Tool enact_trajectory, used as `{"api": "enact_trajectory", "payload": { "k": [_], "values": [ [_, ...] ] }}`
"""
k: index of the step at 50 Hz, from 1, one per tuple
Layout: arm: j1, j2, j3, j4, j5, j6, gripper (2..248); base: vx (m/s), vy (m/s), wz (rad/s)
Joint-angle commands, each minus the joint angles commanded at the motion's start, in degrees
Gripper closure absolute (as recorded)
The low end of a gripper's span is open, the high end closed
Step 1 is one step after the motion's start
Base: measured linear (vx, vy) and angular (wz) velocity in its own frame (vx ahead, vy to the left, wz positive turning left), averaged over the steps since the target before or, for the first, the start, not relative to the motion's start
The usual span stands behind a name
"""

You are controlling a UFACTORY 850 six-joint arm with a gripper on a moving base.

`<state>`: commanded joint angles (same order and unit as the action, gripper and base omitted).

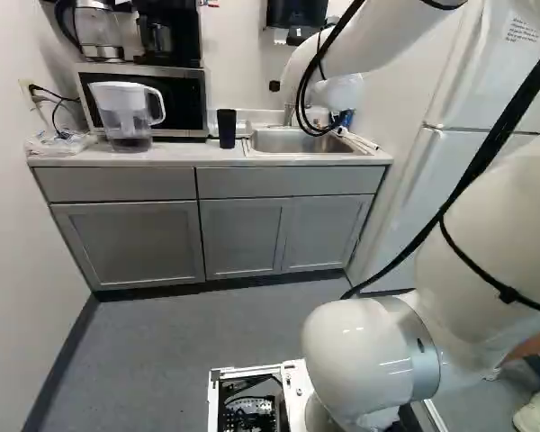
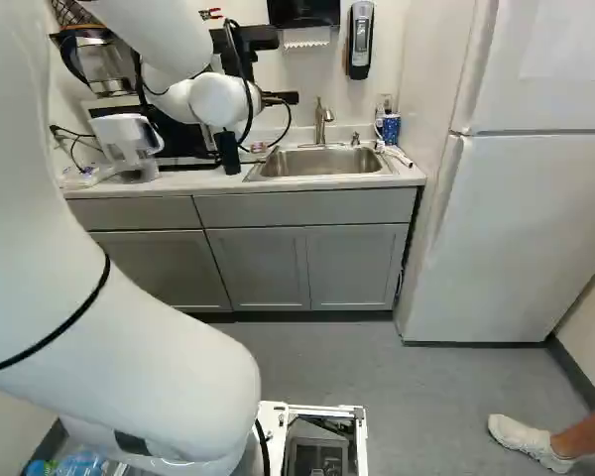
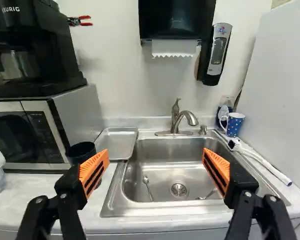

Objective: Rinse the cup and place it in the tray

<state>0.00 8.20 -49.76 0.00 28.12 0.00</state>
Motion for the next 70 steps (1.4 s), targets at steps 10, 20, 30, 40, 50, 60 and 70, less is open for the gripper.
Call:
{"api": "enact_trajectory", "payload": {
  "k": [10, 20, 30, 40, 50, 60, 70],
  "values": [
    [0.0, 0.0, -0.1, 0.0, 0.0, 0.0, 3, 0.0, 0.0, 0.0],
    [0.0, 0.0, -0.1, 0.0, 0.0, 0.0, 3, 0.0, 0.0, 0.0],
    [0.0, 0.0, -0.1, 0.0, 0.0, 0.0, 3, 0.0, 0.0, 0.0],
    [0.0, 0.0, -0.1, 0.0, 0.0, 0.0, 3, 0.0, 0.0, 0.0],
    [0.0, 0.0, -0.1, 0.0, 0.0, 0.0, 3, 0.0, 0.0, 0.0],
    [0.0, 0.0, -0.1, 0.0, 0.0, 0.0, 3, 0.0, 0.0, 0.0],
    [0.0, 0.0, -0.1, 0.0, 0.0, 0.0, 3, 0.006, -0.035, 0.015]
  ]
}}
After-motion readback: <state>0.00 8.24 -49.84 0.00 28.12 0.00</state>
